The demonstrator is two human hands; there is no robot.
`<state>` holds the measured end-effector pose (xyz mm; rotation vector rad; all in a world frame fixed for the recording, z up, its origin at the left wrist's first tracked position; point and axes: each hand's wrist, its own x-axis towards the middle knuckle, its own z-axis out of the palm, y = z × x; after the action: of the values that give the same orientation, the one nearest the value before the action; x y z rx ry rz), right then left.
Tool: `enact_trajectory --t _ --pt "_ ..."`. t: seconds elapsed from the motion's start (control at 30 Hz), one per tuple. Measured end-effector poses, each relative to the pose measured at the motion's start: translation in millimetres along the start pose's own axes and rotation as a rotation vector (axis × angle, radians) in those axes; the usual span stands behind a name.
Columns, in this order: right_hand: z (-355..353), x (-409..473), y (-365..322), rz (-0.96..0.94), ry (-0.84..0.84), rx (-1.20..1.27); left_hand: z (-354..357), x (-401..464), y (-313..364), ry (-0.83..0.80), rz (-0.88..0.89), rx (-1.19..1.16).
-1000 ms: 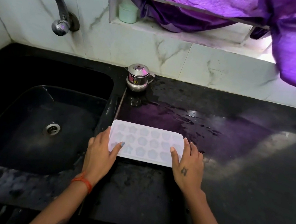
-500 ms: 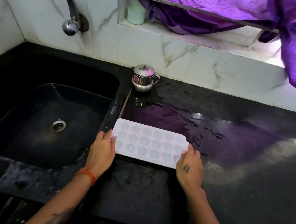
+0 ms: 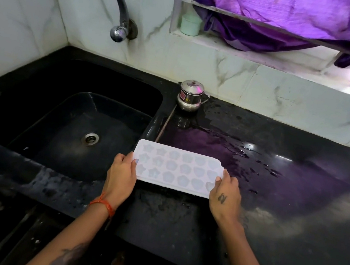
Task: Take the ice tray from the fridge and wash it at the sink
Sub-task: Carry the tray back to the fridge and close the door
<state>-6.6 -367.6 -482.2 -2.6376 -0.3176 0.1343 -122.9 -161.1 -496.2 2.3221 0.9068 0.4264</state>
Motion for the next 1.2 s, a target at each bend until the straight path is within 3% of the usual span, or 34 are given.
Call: enact_trajectory --t 0.7,1.2 --pt "44 -50 -125 -0.516 -0.163 0.083 -110 -97 -96 0.428 -0.323 0.009" --pt "103 -156 -233 -0.793 -0.320 0.109 -198 -206 -180 0.675 -0.546 0.074"
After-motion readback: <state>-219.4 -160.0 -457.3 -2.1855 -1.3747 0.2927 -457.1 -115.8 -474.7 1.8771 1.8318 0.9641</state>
